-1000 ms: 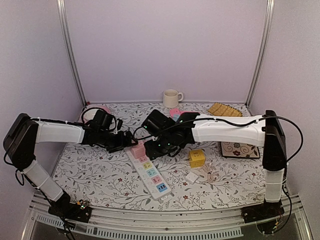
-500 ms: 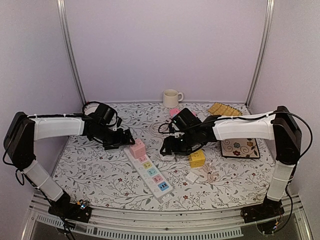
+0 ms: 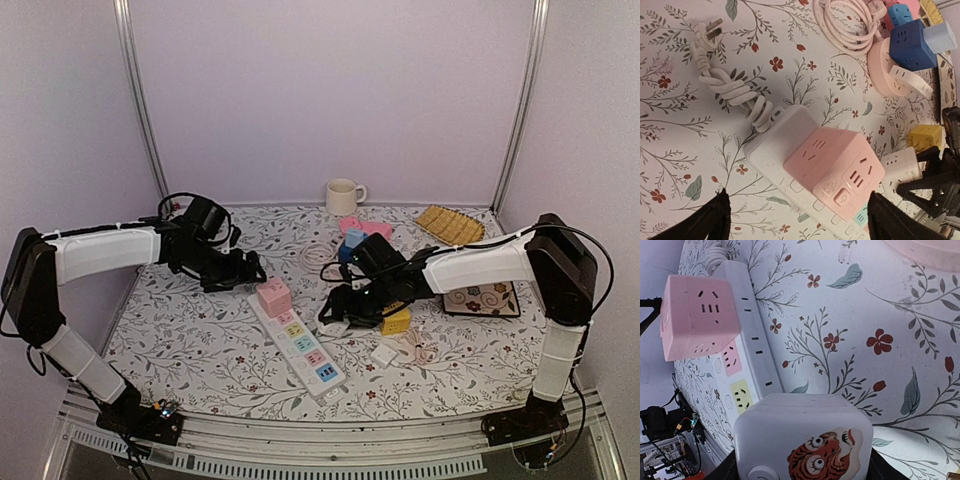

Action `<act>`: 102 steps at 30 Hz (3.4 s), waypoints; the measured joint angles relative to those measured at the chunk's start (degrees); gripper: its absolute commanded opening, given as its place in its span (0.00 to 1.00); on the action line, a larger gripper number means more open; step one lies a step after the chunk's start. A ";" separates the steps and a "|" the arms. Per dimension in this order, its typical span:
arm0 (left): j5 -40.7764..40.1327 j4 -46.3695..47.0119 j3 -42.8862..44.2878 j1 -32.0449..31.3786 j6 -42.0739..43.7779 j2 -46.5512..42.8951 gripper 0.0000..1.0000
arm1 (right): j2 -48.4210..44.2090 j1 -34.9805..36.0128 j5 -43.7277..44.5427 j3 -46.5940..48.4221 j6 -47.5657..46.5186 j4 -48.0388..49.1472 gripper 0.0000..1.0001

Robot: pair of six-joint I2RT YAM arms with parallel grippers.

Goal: Pull the plug off the socket

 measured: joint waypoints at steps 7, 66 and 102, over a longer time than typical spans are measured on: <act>-0.22 -0.72 0.44 0.00 0.17 -0.35 0.95 | -0.44 -1.16 -0.70 -3.89 1.40 2.10 0.84; -3.67 -0.09 -10.49 5.73 -5.55 -10.08 0.95 | 32.54 12.48 32.48 57.29 -25.92 -26.12 0.67; -2.16 11.19 -9.97 4.11 -6.51 6.71 0.95 | 30.18 14.99 35.80 53.99 -22.99 -26.27 0.36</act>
